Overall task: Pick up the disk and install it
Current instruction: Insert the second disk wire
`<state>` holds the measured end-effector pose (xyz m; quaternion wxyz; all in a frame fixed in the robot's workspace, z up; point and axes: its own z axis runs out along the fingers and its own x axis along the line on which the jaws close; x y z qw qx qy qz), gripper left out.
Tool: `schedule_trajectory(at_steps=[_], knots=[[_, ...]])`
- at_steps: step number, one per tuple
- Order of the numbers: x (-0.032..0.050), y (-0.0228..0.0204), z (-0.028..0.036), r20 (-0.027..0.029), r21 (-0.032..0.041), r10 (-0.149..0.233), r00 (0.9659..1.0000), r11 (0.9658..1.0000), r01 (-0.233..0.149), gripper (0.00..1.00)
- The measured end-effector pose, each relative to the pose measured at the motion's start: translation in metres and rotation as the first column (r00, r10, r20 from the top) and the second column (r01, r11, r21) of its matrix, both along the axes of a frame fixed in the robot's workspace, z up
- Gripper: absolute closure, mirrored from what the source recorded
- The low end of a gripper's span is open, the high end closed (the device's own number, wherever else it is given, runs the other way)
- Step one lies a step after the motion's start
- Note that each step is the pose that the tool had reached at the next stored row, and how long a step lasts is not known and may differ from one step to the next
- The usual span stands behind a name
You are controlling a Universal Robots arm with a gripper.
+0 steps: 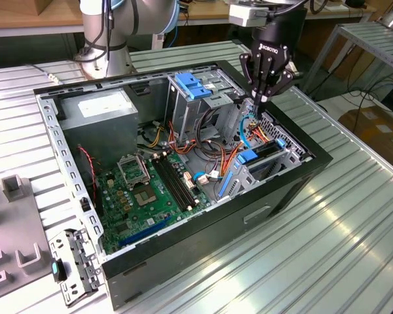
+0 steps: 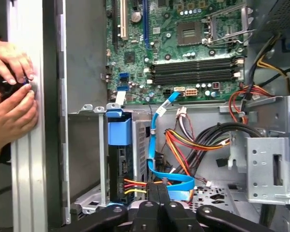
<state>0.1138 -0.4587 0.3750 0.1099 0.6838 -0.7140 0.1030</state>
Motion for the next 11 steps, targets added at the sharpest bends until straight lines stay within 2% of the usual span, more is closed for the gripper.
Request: schedule_trajectory(at_steps=[2, 3, 4, 8, 9, 10, 11], knots=[[0.0, 0.0002, -0.001, 0.0, -0.0204, 0.0, 1.0, 0.9998, 0.0, 0.89], [0.0, 0.0004, -0.0017, 0.0, -0.0337, 0.0, 1.0, 0.9994, 0.0, 0.82], [0.0, 0.0005, -0.0023, 0.0, -0.0428, 0.0, 1.0, 0.9991, 0.0, 0.82], [0.0, 0.001, -0.0064, 0.0, -0.0762, 0.0, 1.0, 0.9971, 0.0, 0.81], [0.0, 0.0011, -0.0074, 0.0, -0.0817, 0.0, 1.0, 0.9967, 0.0, 0.75], [0.0, 0.0012, -0.0083, 0.0, -0.0868, 0.0, 1.0, 0.9962, 0.0, 0.75], [0.0, 0.0014, -0.0099, 0.0, -0.0966, 0.0, 1.0, 0.9953, 0.0, 0.75]])
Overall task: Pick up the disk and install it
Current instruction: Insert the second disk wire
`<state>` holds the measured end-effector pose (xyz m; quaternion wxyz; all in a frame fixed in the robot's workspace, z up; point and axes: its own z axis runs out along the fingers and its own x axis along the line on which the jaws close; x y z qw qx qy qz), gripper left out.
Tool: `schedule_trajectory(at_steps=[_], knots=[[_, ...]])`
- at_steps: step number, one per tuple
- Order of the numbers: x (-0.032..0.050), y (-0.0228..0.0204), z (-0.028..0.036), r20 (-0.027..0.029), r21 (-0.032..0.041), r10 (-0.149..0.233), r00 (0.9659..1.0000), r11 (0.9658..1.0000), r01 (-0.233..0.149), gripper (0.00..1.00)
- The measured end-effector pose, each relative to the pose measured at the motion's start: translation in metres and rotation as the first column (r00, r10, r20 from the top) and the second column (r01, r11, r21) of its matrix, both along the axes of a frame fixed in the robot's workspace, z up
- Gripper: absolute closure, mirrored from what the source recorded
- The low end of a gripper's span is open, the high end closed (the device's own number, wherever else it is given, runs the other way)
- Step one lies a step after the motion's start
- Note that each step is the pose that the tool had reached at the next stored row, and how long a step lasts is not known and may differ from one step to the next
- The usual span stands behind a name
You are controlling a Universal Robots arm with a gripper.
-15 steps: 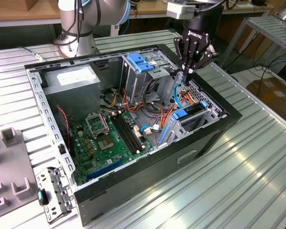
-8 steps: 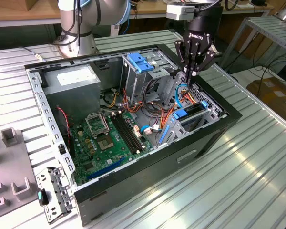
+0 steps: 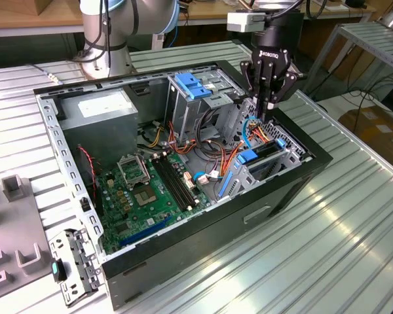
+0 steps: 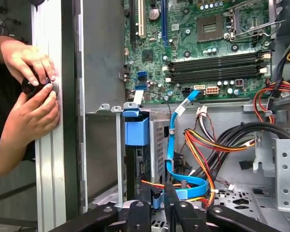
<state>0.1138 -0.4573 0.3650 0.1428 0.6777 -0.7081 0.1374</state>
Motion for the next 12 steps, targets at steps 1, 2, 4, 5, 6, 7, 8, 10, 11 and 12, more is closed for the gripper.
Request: schedule_trajectory(at_steps=[1, 2, 4, 5, 6, 7, 8, 10, 11, 12], knots=[[0.0, 0.0001, -0.0004, 0.0, -0.0026, 0.0, 1.0, 1.0, 0.0, 0.76], [0.0, 0.0001, -0.0004, 0.0, -0.0034, 0.0, 1.0, 1.0, 0.0, 0.76], [0.0, 0.0, -0.0008, 0.0, -0.0031, 0.0, 1.0, 1.0, 0.0, 0.84], [0.0, 0.0, -0.0008, 0.0001, -0.0032, 0.0, 1.0, 1.0, 0.0, 0.84], [0.0, 0.0, -0.0009, 0.0, -0.0031, 0.0, 1.0, 1.0, 0.0, 0.84], [0.0, 0.0, -0.0012, 0.0001, -0.0029, 0.0, 1.0, 1.0, 0.0, 0.84], [0.0, 0.0, -0.0014, 0.0001, -0.0018, 0.0, 1.0, 1.0, 0.0, 0.84], [-0.0001, -0.0004, -0.0018, 0.0001, 0.006, 0.0, 1.0, 1.0, 0.0, 0.84], [-0.0001, -0.0008, -0.002, 0.0001, 0.0142, 0.0, 1.0, 0.9999, 0.0, 0.84], [-0.0001, -0.0019, -0.0022, 0.0001, 0.031, 0.0, 1.0, 0.9995, 0.0, 0.84]])
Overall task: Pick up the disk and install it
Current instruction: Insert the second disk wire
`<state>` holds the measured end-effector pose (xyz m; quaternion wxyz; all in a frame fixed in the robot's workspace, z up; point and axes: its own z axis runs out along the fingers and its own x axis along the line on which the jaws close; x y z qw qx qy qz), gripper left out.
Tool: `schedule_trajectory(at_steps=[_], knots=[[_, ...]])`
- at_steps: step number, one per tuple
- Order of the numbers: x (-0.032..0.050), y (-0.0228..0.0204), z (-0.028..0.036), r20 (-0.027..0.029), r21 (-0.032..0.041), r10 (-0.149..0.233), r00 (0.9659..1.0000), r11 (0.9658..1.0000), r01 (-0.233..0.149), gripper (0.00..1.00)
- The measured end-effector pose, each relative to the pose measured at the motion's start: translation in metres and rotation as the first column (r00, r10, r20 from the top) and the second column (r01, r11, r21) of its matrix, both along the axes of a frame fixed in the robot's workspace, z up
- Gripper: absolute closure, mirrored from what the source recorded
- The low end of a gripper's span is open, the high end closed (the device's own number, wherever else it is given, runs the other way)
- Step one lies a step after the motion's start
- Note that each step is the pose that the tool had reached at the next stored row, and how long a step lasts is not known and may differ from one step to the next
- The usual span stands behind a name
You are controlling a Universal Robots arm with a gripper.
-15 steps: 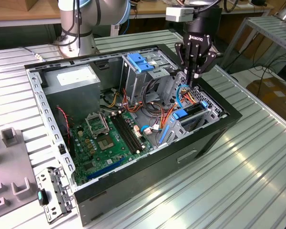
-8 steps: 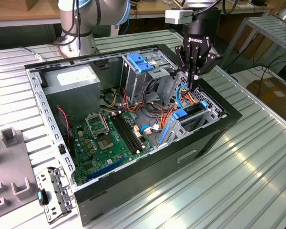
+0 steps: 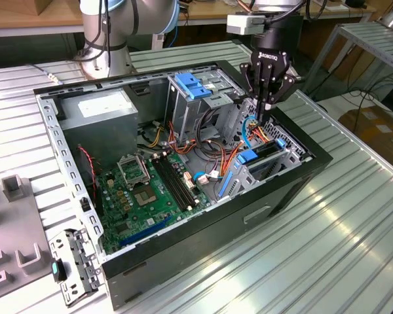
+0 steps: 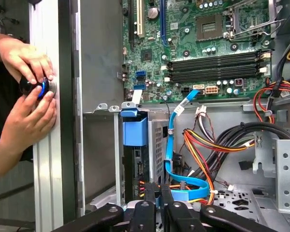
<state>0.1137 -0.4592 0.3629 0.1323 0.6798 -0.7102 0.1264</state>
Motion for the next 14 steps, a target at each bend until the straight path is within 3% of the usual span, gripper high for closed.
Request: schedule_trajectory(at_steps=[1, 4, 7, 8, 14], knots=[[0.0, -0.0013, -0.0003, 0.0, 0.0125, 0.0, 1.0, 0.9999, 0.0, 0.84], [-0.0002, -0.0056, -0.0014, 0.0, 0.0371, 0.0, 1.0, 0.9993, 0.0, 0.84], [-0.0004, -0.0109, -0.0023, 0.0, 0.0722, 0.0, 1.0, 0.9974, 0.0, 0.84], [-0.0004, -0.0117, -0.0025, 0.0, 0.0754, 0.0, 1.0, 0.9972, 0.0, 0.84], [-0.0027, -0.0121, -0.0026, 0.0009, 0.0768, 0.0, 1.0, 0.997, 0.0, 0.84]])
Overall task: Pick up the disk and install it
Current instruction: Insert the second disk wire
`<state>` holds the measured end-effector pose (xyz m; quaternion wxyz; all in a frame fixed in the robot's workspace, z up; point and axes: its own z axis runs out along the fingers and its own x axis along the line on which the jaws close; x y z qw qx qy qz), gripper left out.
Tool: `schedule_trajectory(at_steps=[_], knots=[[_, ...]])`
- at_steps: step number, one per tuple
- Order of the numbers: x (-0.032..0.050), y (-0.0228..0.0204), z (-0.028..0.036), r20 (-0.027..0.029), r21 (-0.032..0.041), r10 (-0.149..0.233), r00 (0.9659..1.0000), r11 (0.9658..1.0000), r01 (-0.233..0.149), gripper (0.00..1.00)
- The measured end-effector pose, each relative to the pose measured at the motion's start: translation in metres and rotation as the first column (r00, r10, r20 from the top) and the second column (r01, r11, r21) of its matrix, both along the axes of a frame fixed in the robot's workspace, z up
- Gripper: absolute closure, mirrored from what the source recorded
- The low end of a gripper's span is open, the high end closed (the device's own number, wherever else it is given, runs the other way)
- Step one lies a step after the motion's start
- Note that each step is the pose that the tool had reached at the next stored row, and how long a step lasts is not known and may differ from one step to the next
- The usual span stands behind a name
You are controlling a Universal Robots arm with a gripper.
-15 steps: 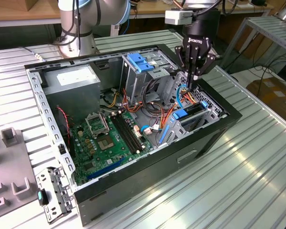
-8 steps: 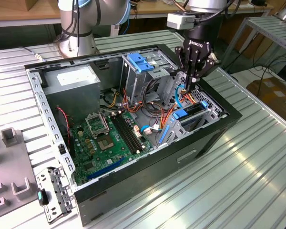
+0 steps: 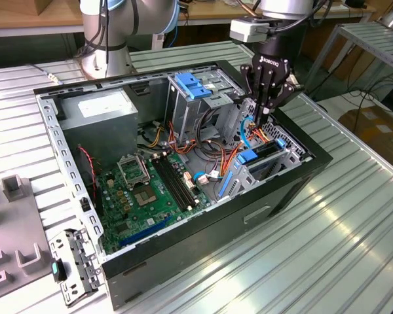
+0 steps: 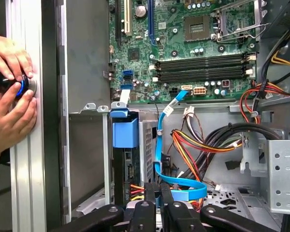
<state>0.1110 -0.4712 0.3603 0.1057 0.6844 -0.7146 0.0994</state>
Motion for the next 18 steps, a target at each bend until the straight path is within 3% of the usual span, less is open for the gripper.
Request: schedule_trajectory(at_steps=[3, 4, 5, 7, 10, 12, 14, 18], knots=[[-0.0059, -0.0001, 0.0, 0.0081, 0.0064, 0.0, 1.0, 1.0, -0.001, 0.84], [-0.0079, -0.0004, -0.0003, 0.0155, 0.0115, 0.001, 0.9999, 0.9999, -0.001, 0.84], [-0.0093, -0.0014, -0.0005, 0.0235, 0.0205, 0.001, 0.9997, 0.9998, -0.002, 0.84], [-0.0107, -0.0053, -0.0009, 0.0332, 0.0367, 0.001, 0.9994, 0.9993, -0.003, 0.84], [-0.0135, -0.0161, -0.002, 0.0512, 0.0584, 0.001, 0.9987, 0.9983, -0.004, 0.84], [-0.0148, -0.0197, -0.0022, 0.0587, 0.0629, 0.001, 0.9983, 0.998, -0.004, 0.84], [-0.0186, -0.0219, -0.0026, 0.0717, 0.0645, 0.002, 0.9974, 0.9979, -0.007, 0.84], [-0.0224, -0.0238, -0.0033, 0.0848, 0.0695, 0.006, 0.9964, 0.9975, -0.012, 0.84]])
